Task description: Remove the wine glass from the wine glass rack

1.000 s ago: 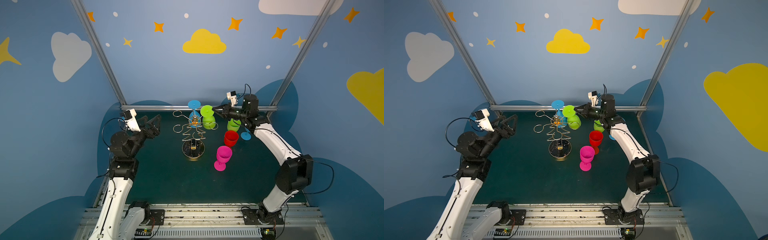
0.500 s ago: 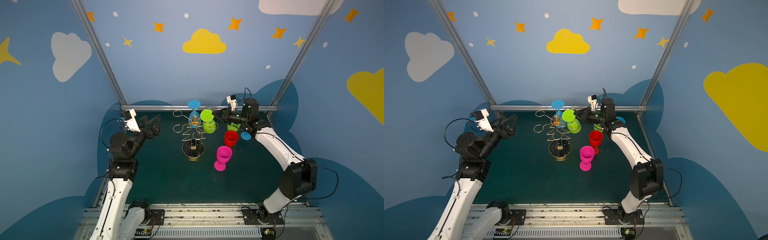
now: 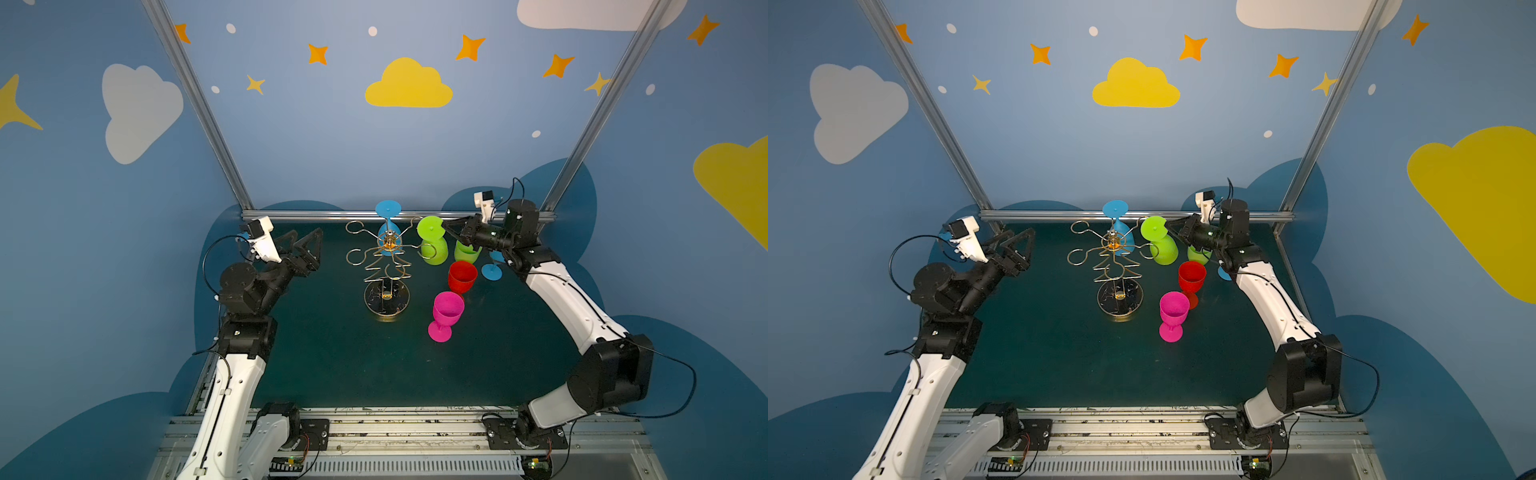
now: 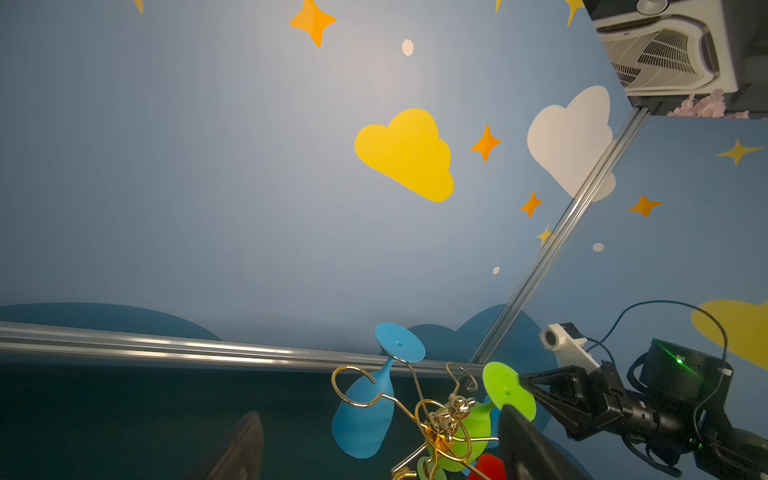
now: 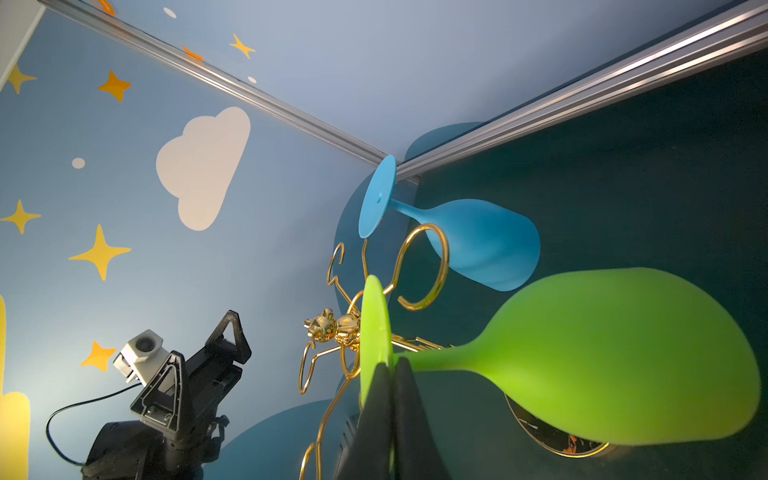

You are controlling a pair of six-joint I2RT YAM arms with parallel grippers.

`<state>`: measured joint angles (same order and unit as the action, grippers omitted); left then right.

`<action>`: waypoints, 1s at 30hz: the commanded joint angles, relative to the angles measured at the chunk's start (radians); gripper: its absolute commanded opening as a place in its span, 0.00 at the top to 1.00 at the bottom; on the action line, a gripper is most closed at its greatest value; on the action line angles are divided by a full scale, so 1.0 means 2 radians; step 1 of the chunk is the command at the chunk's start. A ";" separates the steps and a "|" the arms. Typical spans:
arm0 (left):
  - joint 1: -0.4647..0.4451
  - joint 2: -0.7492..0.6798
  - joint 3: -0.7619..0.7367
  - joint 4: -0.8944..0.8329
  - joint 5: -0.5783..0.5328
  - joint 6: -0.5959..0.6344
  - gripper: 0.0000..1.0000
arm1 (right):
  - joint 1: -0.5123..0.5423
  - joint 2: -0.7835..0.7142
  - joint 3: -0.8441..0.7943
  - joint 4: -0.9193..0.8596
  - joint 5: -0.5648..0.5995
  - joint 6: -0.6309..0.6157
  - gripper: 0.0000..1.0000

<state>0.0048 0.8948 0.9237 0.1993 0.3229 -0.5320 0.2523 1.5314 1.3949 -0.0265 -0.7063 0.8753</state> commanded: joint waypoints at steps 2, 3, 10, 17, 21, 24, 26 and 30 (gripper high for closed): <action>0.002 0.040 0.052 -0.003 0.059 -0.033 0.18 | -0.015 -0.029 0.009 0.004 0.005 -0.013 1.00; 0.002 0.054 0.062 -0.001 0.078 -0.047 0.19 | -0.018 -0.033 0.015 -0.005 0.006 -0.020 1.00; -0.022 0.152 0.136 0.035 0.201 -0.130 0.30 | -0.019 -0.068 0.049 -0.059 0.019 -0.076 1.00; -0.100 0.226 0.208 0.039 0.250 -0.134 0.34 | -0.015 -0.100 0.077 -0.100 0.023 -0.116 1.00; -0.137 0.268 0.252 0.044 0.266 -0.137 0.37 | -0.006 -0.111 0.093 -0.120 0.016 -0.134 1.00; -0.156 0.299 0.279 0.047 0.273 -0.144 0.39 | 0.002 -0.120 0.101 -0.130 0.012 -0.143 1.00; -0.166 0.316 0.290 0.068 0.281 -0.157 0.40 | 0.010 -0.125 0.103 -0.132 0.012 -0.147 1.00; -0.187 0.344 0.313 0.087 0.293 -0.171 0.41 | 0.025 -0.131 0.109 -0.142 0.015 -0.155 1.00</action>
<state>-0.3473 1.5597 1.5105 0.3138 0.8669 -0.8455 0.2832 1.2942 1.5734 -0.2905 -0.6712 0.5999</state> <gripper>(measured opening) 0.591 0.053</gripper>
